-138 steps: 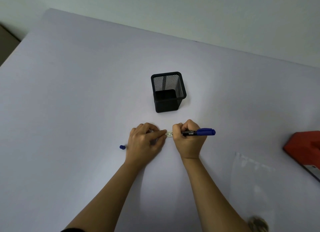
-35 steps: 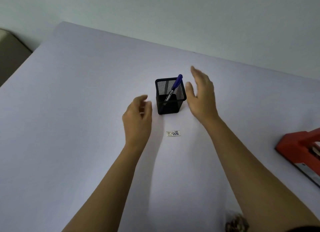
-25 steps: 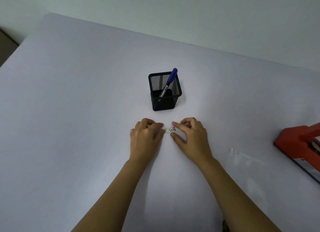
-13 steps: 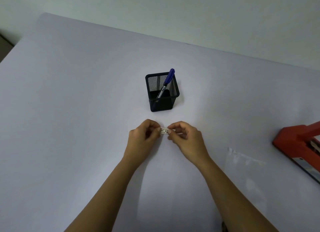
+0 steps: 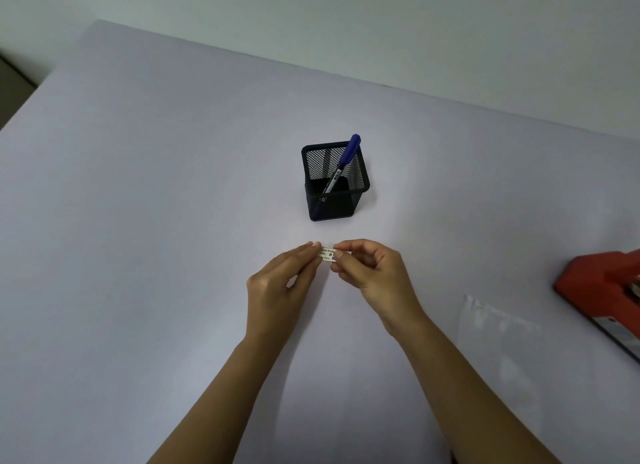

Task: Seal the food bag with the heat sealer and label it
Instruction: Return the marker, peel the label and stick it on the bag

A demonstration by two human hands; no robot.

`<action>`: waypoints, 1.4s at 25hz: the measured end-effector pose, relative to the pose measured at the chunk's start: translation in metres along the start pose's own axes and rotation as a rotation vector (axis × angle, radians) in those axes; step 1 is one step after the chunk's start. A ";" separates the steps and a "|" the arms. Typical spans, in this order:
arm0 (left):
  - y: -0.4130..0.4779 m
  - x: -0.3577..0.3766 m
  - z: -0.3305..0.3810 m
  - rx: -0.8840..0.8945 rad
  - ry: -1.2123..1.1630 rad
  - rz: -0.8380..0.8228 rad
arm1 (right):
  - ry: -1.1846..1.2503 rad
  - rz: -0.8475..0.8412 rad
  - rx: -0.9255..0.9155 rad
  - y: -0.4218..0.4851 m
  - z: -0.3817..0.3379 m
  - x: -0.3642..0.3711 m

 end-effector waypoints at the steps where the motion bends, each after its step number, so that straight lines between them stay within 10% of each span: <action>1: -0.001 -0.001 0.001 0.035 0.023 0.009 | 0.015 -0.001 0.006 0.000 -0.001 0.001; 15: -0.001 -0.002 -0.001 0.045 0.018 0.047 | -0.040 -0.024 -0.023 -0.002 -0.002 0.004; 26: -0.001 0.012 -0.023 -0.500 -0.432 -0.209 | -0.198 -0.145 -0.176 0.001 -0.010 0.000; 35: -0.004 0.011 -0.021 -0.482 -0.428 -0.176 | -0.164 -0.131 -0.172 0.000 -0.007 -0.002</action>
Point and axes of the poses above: each hand's wrist, its own y-axis towards the middle knuckle, its own x-axis out of the palm, z = x × y, the point moved 7 cm from there along y, towards the middle knuckle, and after that the axes turned 5 degrees about -x, right-handed, at the moved point
